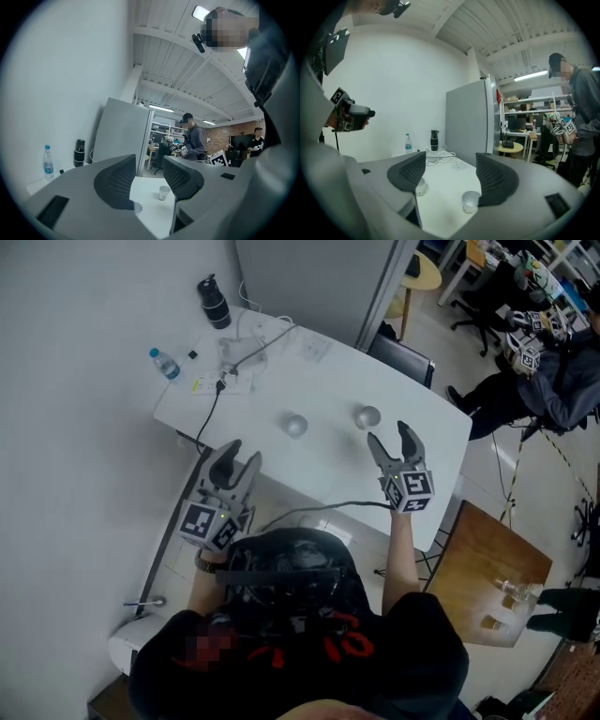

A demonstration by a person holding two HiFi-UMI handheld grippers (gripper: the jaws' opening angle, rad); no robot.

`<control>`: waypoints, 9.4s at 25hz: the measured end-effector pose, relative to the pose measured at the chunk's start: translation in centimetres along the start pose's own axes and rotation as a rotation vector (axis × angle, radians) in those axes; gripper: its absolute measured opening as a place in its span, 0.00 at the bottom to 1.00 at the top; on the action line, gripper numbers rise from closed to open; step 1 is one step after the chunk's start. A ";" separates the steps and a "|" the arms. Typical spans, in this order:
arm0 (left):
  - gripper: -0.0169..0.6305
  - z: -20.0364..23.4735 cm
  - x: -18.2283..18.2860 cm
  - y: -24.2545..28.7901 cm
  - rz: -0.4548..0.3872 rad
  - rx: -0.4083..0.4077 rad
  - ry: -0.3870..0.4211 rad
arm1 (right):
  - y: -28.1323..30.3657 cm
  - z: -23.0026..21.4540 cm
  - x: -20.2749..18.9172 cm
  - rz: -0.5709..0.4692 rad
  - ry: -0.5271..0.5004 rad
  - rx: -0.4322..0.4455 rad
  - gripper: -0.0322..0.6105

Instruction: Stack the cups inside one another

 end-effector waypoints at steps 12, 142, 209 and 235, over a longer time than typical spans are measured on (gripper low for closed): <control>0.28 -2.1 -0.3 3.4 0.050 -0.105 0.081 | -3.9 1.5 1.6 -0.062 0.014 -0.047 0.55; 0.26 3.0 -0.5 3.9 0.003 -0.059 -0.003 | 13.3 -6.9 -13.5 0.467 0.080 -0.117 0.66; 0.17 -3.6 0.0 7.9 0.037 -0.439 0.038 | -14.8 4.2 5.3 -0.162 0.113 -0.333 0.06; 0.15 -0.3 -0.6 12.5 0.099 -0.441 0.004 | -7.2 2.3 3.9 -0.087 0.150 -0.273 0.06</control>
Point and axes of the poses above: the fingertips, and each gripper's own axes: y forward along the fingers, z to its left, x out of its top, the point moved 4 cm from there along -y, backward along the fingers, and after that the axes turned 5 degrees about -x, right-handed, at the moved point
